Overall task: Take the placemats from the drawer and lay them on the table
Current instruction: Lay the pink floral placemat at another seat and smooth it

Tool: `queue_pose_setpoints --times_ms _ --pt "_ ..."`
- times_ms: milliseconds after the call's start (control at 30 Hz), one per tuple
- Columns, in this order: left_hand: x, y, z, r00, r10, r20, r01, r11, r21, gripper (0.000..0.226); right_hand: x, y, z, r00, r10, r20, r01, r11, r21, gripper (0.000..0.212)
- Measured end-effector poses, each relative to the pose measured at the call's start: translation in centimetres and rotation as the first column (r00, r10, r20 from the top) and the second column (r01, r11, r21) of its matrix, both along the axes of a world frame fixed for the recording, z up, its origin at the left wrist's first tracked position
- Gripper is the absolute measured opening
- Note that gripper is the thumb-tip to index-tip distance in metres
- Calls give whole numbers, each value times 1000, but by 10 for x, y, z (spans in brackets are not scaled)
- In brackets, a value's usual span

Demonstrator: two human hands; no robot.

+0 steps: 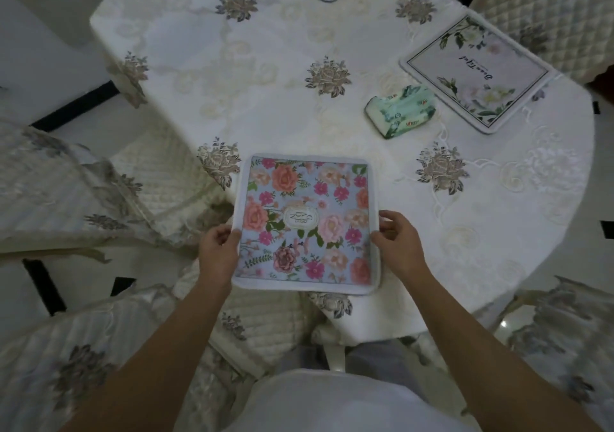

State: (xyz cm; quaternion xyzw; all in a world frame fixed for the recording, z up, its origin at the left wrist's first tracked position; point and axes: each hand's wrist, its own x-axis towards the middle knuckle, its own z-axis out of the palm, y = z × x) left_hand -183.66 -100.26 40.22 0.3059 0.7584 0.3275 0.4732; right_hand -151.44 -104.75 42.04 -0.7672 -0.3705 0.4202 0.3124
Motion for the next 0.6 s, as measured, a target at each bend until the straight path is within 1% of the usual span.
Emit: queue_pose_setpoints --times_ms 100,267,333,400,500,600 --pt "9 -18 0 1000 28 5 -28 1000 4 16 -2 -9 -5 997 55 59 -54 999 -4 53" --pt "10 -18 9 993 -114 -32 115 992 51 26 12 8 -2 986 114 124 -119 992 35 57" --pt "13 -15 15 985 -158 -66 161 986 46 23 21 23 2 972 167 167 -177 983 45 56" --pt "19 -15 18 981 -180 -65 182 983 32 19 32 40 6 955 213 209 -227 973 44 57" --pt "36 -25 17 981 -188 -51 189 982 12 18 50 65 7 927 271 259 -291 956 43 55" --pt "59 -38 18 988 -148 -37 148 989 3 21 71 82 0 897 305 321 -342 937 66 48"
